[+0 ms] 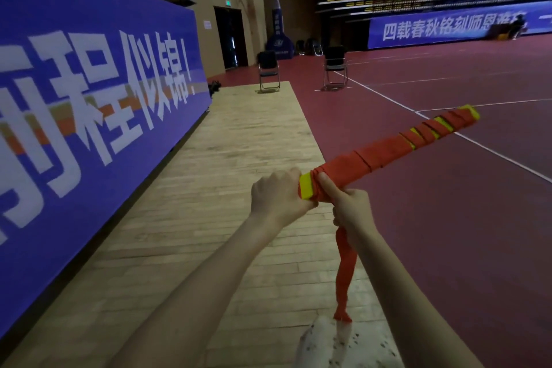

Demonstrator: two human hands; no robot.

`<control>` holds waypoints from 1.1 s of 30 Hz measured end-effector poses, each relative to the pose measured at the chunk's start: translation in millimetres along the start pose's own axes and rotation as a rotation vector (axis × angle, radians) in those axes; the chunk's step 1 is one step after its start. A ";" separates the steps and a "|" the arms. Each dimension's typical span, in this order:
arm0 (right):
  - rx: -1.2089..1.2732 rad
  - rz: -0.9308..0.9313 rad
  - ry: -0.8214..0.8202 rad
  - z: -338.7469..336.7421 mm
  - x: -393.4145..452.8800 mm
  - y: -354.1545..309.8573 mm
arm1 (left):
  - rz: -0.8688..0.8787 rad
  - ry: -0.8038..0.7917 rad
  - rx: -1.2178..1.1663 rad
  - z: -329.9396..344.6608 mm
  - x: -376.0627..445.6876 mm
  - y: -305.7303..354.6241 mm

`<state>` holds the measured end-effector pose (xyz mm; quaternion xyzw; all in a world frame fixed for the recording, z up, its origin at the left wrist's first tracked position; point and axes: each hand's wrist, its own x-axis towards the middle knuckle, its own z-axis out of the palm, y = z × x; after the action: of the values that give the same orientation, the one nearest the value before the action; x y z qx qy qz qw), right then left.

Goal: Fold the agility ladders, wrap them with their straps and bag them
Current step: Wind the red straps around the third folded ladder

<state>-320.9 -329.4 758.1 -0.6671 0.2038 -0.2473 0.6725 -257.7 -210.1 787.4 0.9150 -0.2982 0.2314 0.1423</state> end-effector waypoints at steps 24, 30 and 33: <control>0.121 0.101 -0.204 -6.7 -9.6 -0.7 | -0.127 -0.097 -0.215 -3.8 -9.4 2.3; 0.195 0.234 -0.078 -1.7 -8.3 0.8 | -0.040 0.204 0.023 21.9 -33.1 22.4; 0.043 0.204 -0.106 -7.7 -10.3 -2.0 | -0.001 0.241 0.030 31.3 -35.6 16.2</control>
<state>-333.9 -329.3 759.3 -0.6403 0.2294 -0.1460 0.7184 -282.4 -218.1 744.5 0.8828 -0.2748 0.3441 0.1635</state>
